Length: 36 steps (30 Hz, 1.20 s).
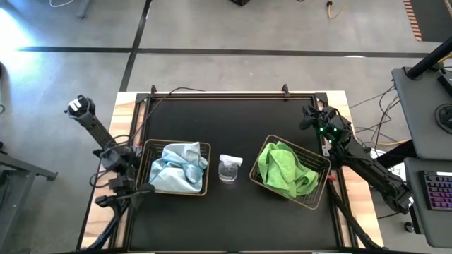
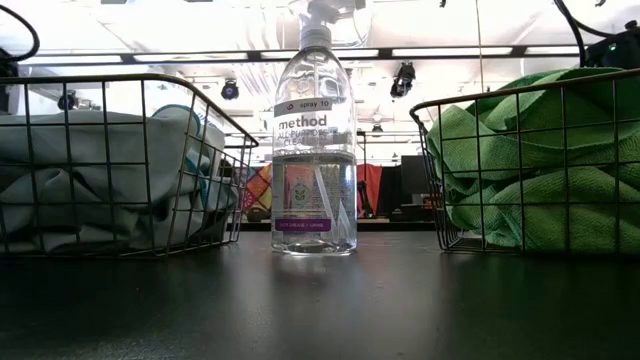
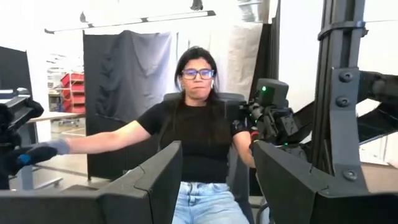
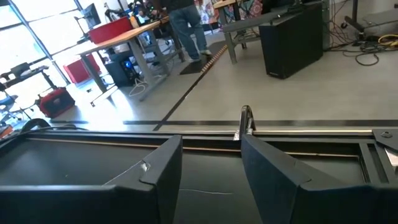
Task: Sort microfiber towel by color & place in baskets
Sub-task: Return to Home Position
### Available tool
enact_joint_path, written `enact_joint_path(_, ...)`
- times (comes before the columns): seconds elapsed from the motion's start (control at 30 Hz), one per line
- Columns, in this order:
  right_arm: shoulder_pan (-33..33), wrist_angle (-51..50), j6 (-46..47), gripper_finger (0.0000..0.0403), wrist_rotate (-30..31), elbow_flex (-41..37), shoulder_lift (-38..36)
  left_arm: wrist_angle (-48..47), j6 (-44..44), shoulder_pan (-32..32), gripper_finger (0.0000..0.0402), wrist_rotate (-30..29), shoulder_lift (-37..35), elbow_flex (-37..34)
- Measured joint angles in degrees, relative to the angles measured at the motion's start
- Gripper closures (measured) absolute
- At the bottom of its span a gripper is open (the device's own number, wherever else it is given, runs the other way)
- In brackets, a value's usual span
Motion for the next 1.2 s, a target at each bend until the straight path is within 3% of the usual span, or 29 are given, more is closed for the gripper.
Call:
enact_joint_path(0.37,0.00,-0.02,-0.01,0.0243,0.01,0.00,0.00,-2.57,-5.03,20.48,0.0216,13.45,-2.38,0.02)
enact_joint_path(0.8,0.00,-0.05,-0.02,0.0243,0.02,0.00,0.00,-2.34,-15.72,56.67,0.0216,35.95,-5.13,0.04)
enact_joint_path(1.0,0.00,-0.06,-0.02,0.0243,0.04,0.00,0.00,-1.86,-13.44,71.86,0.0216,48.19,-5.31,0.09)
enact_joint_path(1.2,0.00,-0.06,-0.02,0.0243,0.04,0.00,0.00,-1.88,-12.07,84.02,0.0216,50.44,-5.37,0.09)
